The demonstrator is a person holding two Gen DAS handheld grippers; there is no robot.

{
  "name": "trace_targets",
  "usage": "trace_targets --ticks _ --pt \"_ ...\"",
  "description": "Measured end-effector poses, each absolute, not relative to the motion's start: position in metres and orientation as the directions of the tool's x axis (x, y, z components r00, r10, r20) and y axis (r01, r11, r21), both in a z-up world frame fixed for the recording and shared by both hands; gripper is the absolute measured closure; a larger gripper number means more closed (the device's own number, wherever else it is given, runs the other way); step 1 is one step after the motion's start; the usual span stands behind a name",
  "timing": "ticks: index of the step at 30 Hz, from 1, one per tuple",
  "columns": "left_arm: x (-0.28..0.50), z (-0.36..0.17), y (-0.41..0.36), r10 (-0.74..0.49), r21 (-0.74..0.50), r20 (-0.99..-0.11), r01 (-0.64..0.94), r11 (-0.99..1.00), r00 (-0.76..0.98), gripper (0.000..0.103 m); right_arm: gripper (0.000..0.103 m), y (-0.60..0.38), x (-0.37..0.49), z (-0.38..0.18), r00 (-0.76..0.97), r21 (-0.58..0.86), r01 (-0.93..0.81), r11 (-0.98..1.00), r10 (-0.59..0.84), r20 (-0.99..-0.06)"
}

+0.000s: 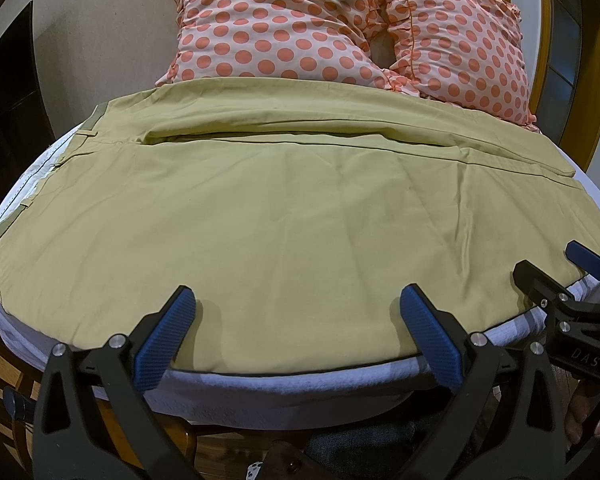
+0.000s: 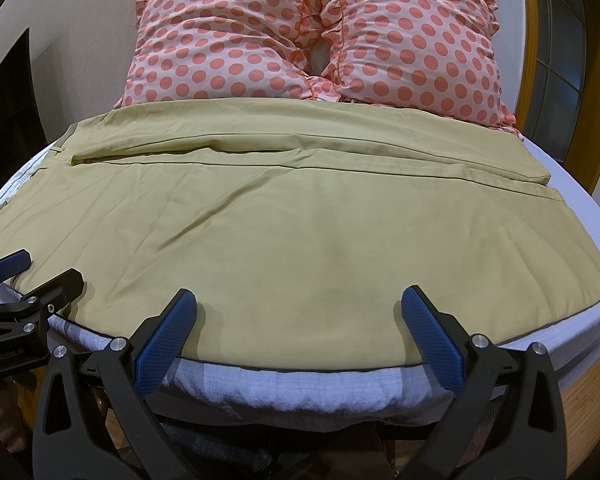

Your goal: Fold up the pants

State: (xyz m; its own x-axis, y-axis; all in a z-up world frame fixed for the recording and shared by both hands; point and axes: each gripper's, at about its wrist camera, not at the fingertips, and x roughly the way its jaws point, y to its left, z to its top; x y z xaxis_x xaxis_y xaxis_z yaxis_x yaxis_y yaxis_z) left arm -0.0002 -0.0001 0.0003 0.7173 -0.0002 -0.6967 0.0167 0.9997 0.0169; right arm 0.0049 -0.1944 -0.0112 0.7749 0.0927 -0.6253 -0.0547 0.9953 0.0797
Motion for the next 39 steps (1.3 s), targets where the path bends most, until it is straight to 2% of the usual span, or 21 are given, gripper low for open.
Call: trace_targets --ticks 21,28,32,39 --pt "0.0 0.0 0.0 0.0 0.017 -0.696 0.017 1.0 0.718 0.002 0.001 -0.192 0.004 -0.014 0.777 0.079 -0.061 0.995 0.097 -0.622" --pt "0.0 0.0 0.0 -0.006 0.019 -0.694 0.026 0.999 0.72 0.002 0.001 -0.202 0.011 -0.009 0.756 0.075 -0.121 0.99 0.141 -0.64" --pt "0.003 0.006 0.003 -0.024 0.014 -0.705 0.048 0.999 0.709 0.002 0.001 -0.245 0.039 0.003 0.74 0.019 0.024 1.0 -0.005 -0.672" --pt "0.033 0.015 0.023 0.031 0.018 -0.727 -0.027 0.999 0.686 0.002 0.001 -0.336 0.143 0.065 0.731 0.184 0.263 0.947 -0.071 -0.679"
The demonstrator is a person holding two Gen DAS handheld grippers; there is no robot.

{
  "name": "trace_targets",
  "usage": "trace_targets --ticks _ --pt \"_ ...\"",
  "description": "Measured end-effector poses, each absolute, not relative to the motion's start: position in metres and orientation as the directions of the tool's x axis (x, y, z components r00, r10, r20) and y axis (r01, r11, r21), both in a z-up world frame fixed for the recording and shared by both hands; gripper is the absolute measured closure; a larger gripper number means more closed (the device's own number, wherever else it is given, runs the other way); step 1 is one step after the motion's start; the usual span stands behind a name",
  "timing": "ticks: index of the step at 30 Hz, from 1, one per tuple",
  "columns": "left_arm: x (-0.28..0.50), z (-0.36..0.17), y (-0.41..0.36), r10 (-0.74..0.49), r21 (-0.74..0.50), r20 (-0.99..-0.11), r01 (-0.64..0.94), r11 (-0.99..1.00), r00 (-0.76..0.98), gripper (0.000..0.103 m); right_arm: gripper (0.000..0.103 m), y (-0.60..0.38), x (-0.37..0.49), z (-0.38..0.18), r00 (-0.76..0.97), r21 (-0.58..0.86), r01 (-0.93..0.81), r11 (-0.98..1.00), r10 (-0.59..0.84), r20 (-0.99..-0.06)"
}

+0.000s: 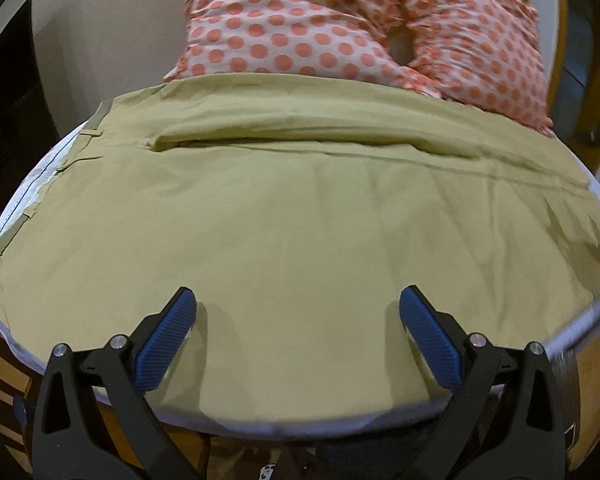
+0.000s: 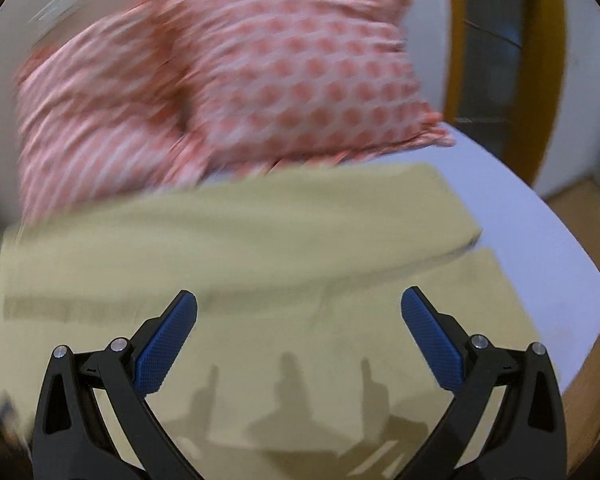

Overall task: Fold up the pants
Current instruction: 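Grasp the khaki pants leg with the right gripper and lift it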

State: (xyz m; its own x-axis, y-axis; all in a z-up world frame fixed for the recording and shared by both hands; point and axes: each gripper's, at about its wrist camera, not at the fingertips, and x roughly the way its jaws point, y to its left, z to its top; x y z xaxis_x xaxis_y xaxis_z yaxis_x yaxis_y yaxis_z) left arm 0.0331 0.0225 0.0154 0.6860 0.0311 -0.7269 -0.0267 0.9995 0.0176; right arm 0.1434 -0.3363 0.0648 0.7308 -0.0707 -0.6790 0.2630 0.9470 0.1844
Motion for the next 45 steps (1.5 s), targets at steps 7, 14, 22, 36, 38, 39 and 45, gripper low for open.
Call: trace_targets --ticks 7,14,22,36,38,39,45 --pt "0.054 0.03 0.03 0.095 0.056 -0.695 -0.079 0.995 0.712 0.002 0.036 -0.405 0.308 0.039 0.541 0.24 0.616 0.751 -0.181 -0.821" --pt "0.068 0.031 0.028 0.105 0.083 -0.694 -0.066 0.994 0.712 0.002 0.033 -0.425 0.368 -0.005 0.358 0.139 0.796 0.588 -0.273 -0.893" --pt "0.067 0.029 0.032 0.106 0.074 -0.691 -0.075 0.994 0.715 0.002 0.101 -0.443 0.361 -0.029 0.555 0.248 0.687 0.683 -0.273 -0.786" --pt "0.054 0.071 0.073 0.115 -0.006 -0.579 -0.145 0.989 0.807 0.002 0.102 -0.436 0.079 -0.031 0.898 0.783 0.258 0.566 0.159 -0.41" --pt "0.062 0.082 0.079 0.107 -0.017 -0.557 -0.14 0.99 0.824 0.002 0.101 -0.429 0.068 -0.044 0.865 0.794 0.289 0.535 0.21 -0.456" --pt "0.068 0.087 0.08 0.104 -0.019 -0.549 -0.137 0.99 0.829 0.002 0.099 -0.429 0.068 -0.051 0.844 0.801 0.314 0.51 0.236 -0.481" --pt "0.094 0.101 0.085 0.11 0.015 -0.555 -0.123 0.992 0.825 0.002 0.048 -0.416 0.073 -0.057 0.79 0.78 0.371 0.503 0.27 -0.55"
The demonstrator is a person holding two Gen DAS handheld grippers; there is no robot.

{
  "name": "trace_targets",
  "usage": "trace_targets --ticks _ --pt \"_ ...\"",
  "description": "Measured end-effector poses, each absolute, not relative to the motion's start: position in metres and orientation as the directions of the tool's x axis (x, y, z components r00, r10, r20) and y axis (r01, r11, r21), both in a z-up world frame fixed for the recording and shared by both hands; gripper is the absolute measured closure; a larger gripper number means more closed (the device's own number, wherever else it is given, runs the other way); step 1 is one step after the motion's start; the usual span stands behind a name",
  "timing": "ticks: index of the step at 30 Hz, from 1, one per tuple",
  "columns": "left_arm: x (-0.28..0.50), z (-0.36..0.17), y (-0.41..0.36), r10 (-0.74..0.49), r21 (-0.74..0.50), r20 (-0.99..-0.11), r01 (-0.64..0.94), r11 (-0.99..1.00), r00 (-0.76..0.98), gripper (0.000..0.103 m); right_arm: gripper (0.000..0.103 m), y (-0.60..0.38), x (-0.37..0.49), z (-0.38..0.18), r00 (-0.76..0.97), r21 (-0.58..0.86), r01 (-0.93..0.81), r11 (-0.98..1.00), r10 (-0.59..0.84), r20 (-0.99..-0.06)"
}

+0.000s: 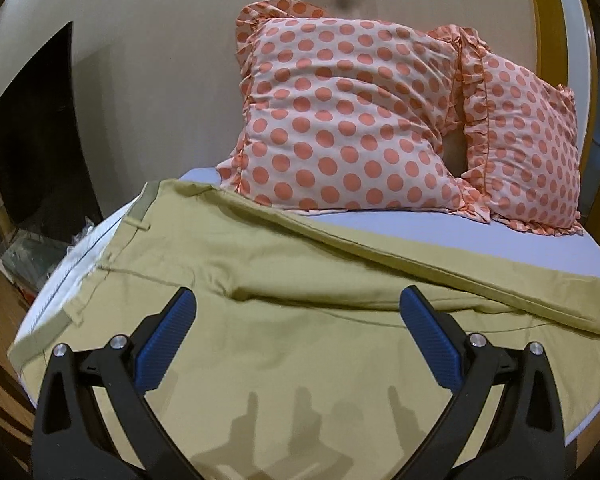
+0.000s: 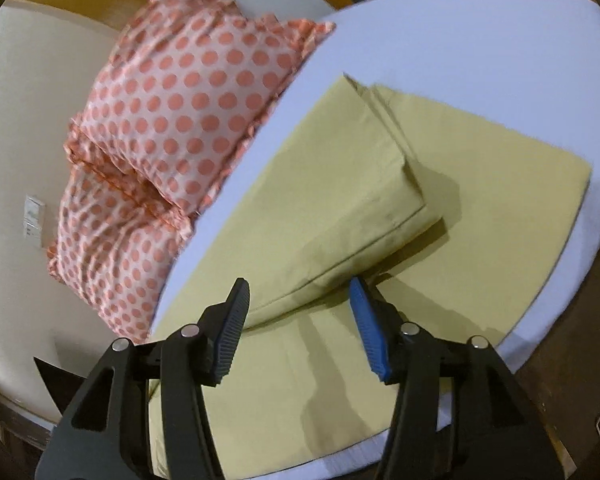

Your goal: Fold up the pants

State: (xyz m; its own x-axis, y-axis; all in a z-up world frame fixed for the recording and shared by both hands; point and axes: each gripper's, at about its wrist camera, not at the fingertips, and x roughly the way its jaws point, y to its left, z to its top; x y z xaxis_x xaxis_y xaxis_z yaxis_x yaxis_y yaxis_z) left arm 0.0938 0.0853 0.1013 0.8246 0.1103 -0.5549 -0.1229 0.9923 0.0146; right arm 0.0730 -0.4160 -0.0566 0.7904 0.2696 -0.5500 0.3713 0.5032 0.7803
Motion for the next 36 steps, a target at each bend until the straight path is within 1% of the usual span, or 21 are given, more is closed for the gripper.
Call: trace_targets --ticks 1,3,6,8,10,11,12,13,14,17,18,19,20,21,22,23,25,28,31,34,36 --pt "0.098 0.102 0.087 0.105 0.014 -0.56 -0.117 0.993 0.822 0.002 0.049 -0.415 0.075 -0.061 0.782 0.784 0.377 0.494 0.284 -0.555" --pt "0.114 0.1 0.092 0.075 -0.008 -0.58 -0.098 0.995 0.811 0.002 0.05 -0.414 0.079 -0.061 0.788 0.778 0.383 0.498 0.263 -0.557" --pt "0.143 0.093 0.103 -0.021 -0.102 -0.616 -0.053 0.993 0.787 0.002 0.101 -0.417 0.1 -0.069 0.816 0.812 0.346 0.47 0.276 -0.508" --pt "0.171 0.088 0.112 -0.07 -0.172 -0.653 -0.057 0.983 0.754 0.002 0.101 -0.423 0.095 -0.072 0.853 0.853 0.298 0.428 0.282 -0.44" --pt "0.196 0.081 0.122 -0.097 -0.228 -0.687 -0.086 0.97 0.72 0.002 0.101 -0.425 0.08 -0.06 0.895 0.871 0.214 0.441 0.269 -0.356" --pt "0.206 0.077 0.127 -0.109 -0.252 -0.703 -0.103 0.962 0.703 0.002 0.101 -0.426 0.074 -0.055 0.904 0.872 0.194 0.45 0.262 -0.337" --pt "0.216 0.073 0.131 -0.119 -0.274 -0.718 -0.12 0.954 0.686 0.005 0.101 -0.427 0.065 -0.05 0.912 0.869 0.179 0.461 0.254 -0.322" --pt "0.226 0.069 0.135 -0.131 -0.293 -0.732 -0.136 0.946 0.668 0.011 0.101 -0.428 0.06 -0.047 0.917 0.871 0.17 0.46 0.249 -0.311" --pt "0.237 0.065 0.139 -0.14 -0.308 -0.744 -0.15 0.94 0.653 0.013 0.101 -0.429 0.054 -0.045 0.923 0.875 0.162 0.457 0.245 -0.298" --pt "0.269 0.054 0.146 -0.102 -0.278 -0.783 -0.198 0.94 0.613 0.025 0.101 -0.43 0.045 -0.04 0.932 0.875 0.152 0.46 0.229 -0.282" --pt "0.278 0.049 0.151 -0.081 -0.262 -0.796 -0.222 0.939 0.6 0.044 0.101 -0.43 0.044 -0.04 0.932 0.876 0.153 0.458 0.227 -0.281" --pt "0.285 0.045 0.156 -0.066 -0.257 -0.809 -0.251 0.933 0.585 0.076 0.101 -0.432 0.044 -0.042 0.932 0.878 0.149 0.454 0.232 -0.278" --pt "0.288 0.04 0.165 -0.067 -0.273 -0.82 -0.286 0.919 0.569 0.09 0.101 -0.435 0.046 -0.044 0.932 0.878 0.145 0.456 0.235 -0.276" --pt "0.284 0.038 0.173 -0.088 -0.31 -0.815 -0.303 0.901 0.573 0.096 0.101 -0.434 0.045 -0.042 0.932 0.88 0.144 0.453 0.236 -0.274" --pt "0.275 0.039 0.178 -0.114 -0.353 -0.797 -0.304 0.885 0.593 0.098 0.101 -0.434 0.043 -0.04 0.935 0.878 0.142 0.458 0.229 -0.271" --pt "0.257 0.047 0.18 -0.123 -0.371 -0.773 -0.286 0.884 0.622 0.098 0.101 -0.434 0.041 -0.036 0.937 0.872 0.146 0.466 0.217 -0.273" --pt "0.218 0.061 0.179 -0.113 -0.356 -0.737 -0.241 0.903 0.667 0.098 0.101 -0.436 0.034 -0.029 0.945 0.864 0.156 0.479 0.181 -0.271" --pt "0.121 0.079 0.177 -0.103 -0.334 -0.677 -0.179 0.925 0.729 0.095 0.101 -0.441 0.022 -0.025 0.95 0.856 0.181 0.484 0.14 -0.28" --pt "0.046 0.065 0.171 -0.085 -0.312 -0.682 -0.184 0.932 0.726 0.094 0.101 -0.444 0.011 -0.032 0.938 0.835 0.238 0.496 0.104 -0.329" --pt "0.007 0.041 0.168 -0.073 -0.303 -0.708 -0.208 0.93 0.702 0.094 0.101 -0.444 0.006 -0.049 0.916 0.82 0.306 0.484 0.086 -0.393" --pt "-0.009 0.026 0.17 -0.084 -0.325 -0.724 -0.231 0.917 0.685 0.094 0.101 -0.445 0.004 -0.059 0.907 0.822 0.329 0.464 0.086 -0.412"
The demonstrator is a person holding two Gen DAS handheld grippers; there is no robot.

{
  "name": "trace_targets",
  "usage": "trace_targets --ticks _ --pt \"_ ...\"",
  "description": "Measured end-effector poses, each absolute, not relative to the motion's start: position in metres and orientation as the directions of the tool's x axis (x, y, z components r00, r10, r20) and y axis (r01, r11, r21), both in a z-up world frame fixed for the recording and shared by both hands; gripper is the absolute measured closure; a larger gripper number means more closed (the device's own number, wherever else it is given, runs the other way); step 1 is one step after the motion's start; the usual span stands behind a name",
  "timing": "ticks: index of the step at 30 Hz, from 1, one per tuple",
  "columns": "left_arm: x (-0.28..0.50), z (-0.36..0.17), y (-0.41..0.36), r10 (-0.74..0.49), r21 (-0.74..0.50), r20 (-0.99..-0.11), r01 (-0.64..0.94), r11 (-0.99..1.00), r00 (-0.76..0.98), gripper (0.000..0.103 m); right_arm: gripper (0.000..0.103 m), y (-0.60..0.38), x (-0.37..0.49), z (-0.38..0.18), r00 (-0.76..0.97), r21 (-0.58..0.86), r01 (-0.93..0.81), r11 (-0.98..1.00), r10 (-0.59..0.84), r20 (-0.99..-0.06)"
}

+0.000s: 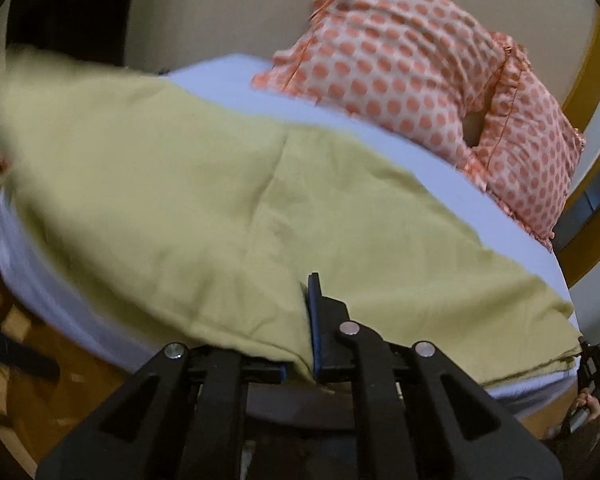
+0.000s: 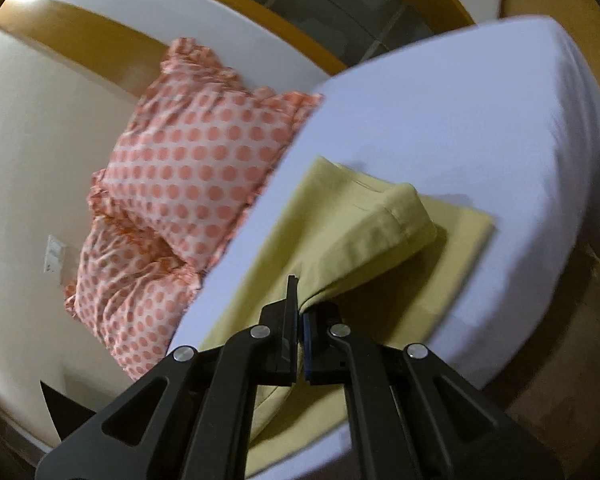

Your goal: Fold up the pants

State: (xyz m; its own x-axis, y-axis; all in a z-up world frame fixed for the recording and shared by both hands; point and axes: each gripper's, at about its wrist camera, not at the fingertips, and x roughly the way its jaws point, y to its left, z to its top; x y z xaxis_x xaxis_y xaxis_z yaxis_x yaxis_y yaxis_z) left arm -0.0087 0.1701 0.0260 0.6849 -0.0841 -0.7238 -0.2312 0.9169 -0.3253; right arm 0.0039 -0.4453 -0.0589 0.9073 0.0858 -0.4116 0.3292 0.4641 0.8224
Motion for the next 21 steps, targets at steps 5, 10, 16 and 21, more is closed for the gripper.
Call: trace_targets --ticks 5,10,16,21 --pt "-0.016 0.013 0.176 -0.115 -0.365 -0.717 -0.23 0.902 0.687 0.09 0.101 -0.444 0.001 -0.065 0.888 0.792 0.365 0.489 0.074 -0.454" --pt "-0.025 0.012 0.176 -0.149 -0.383 -0.69 -0.182 0.906 0.709 0.073 0.066 -0.453 -0.019 -0.057 0.861 0.717 0.468 0.517 -0.082 -0.502" --pt "-0.041 0.015 0.174 -0.18 -0.4 -0.64 -0.123 0.908 0.747 0.052 0.059 -0.468 -0.018 -0.065 0.837 0.677 0.52 0.521 -0.153 -0.525" --pt "-0.057 0.015 0.182 -0.199 -0.428 -0.616 -0.111 0.897 0.762 0.048 0.059 -0.454 -0.013 -0.069 0.87 0.72 0.438 0.539 -0.054 -0.489"
